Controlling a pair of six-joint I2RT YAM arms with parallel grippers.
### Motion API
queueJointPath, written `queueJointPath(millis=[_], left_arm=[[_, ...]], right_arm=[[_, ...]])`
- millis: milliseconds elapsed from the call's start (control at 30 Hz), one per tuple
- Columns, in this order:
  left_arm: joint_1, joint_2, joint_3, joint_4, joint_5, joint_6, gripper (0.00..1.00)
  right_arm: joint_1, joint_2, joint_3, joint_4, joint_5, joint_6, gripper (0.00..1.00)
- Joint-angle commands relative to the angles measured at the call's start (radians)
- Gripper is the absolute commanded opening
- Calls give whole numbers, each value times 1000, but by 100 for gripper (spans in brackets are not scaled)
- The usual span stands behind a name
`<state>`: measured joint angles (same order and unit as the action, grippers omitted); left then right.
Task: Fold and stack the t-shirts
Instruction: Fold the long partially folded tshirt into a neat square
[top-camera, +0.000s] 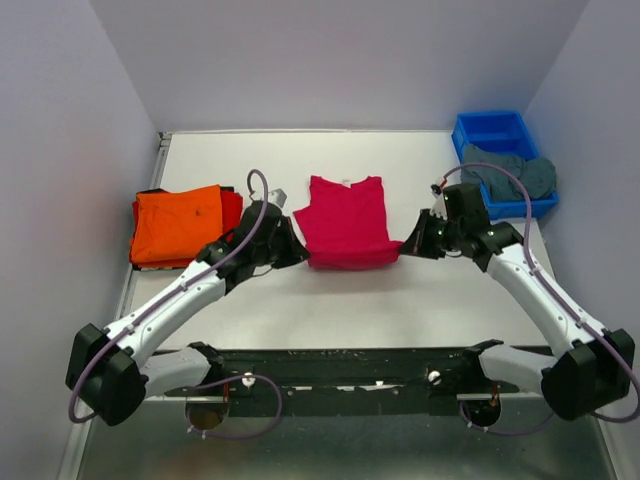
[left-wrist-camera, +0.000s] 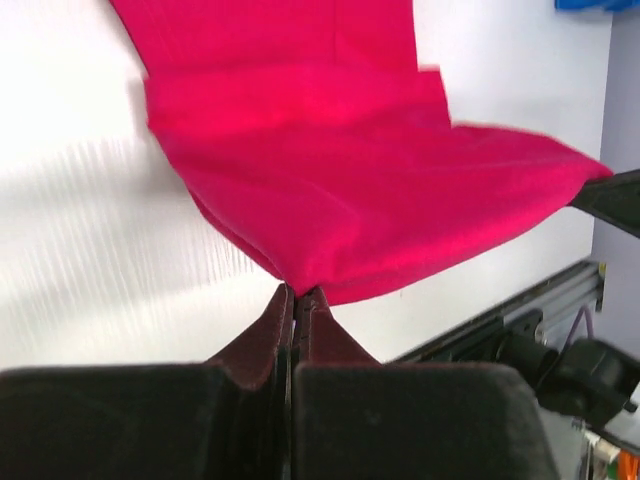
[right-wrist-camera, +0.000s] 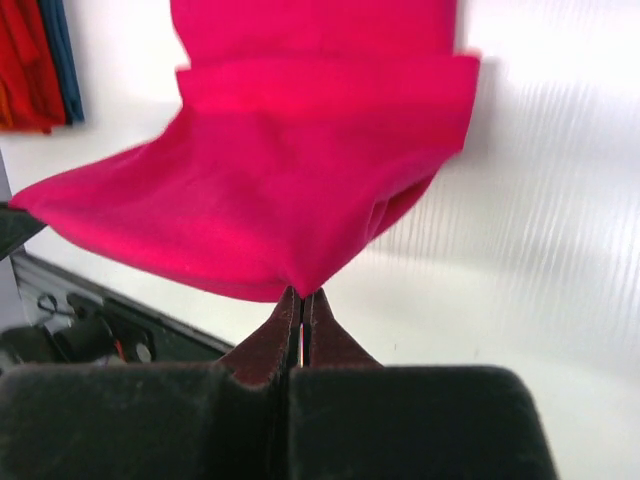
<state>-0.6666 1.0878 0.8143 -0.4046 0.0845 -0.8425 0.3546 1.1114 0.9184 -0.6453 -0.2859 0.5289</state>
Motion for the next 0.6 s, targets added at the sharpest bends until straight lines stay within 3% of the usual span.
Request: queueJointPath(millis=[0, 300, 567], left_arm=[[140, 141, 117, 88, 40, 86, 0], [288, 573, 428, 208, 126, 74, 0], [351, 865, 690, 225, 189, 66, 0]], right_arm=[[-95, 166, 129, 41, -48, -30, 1], [-193, 641, 503, 61, -196, -32, 1], [-229, 902, 759, 49, -211, -6, 1]])
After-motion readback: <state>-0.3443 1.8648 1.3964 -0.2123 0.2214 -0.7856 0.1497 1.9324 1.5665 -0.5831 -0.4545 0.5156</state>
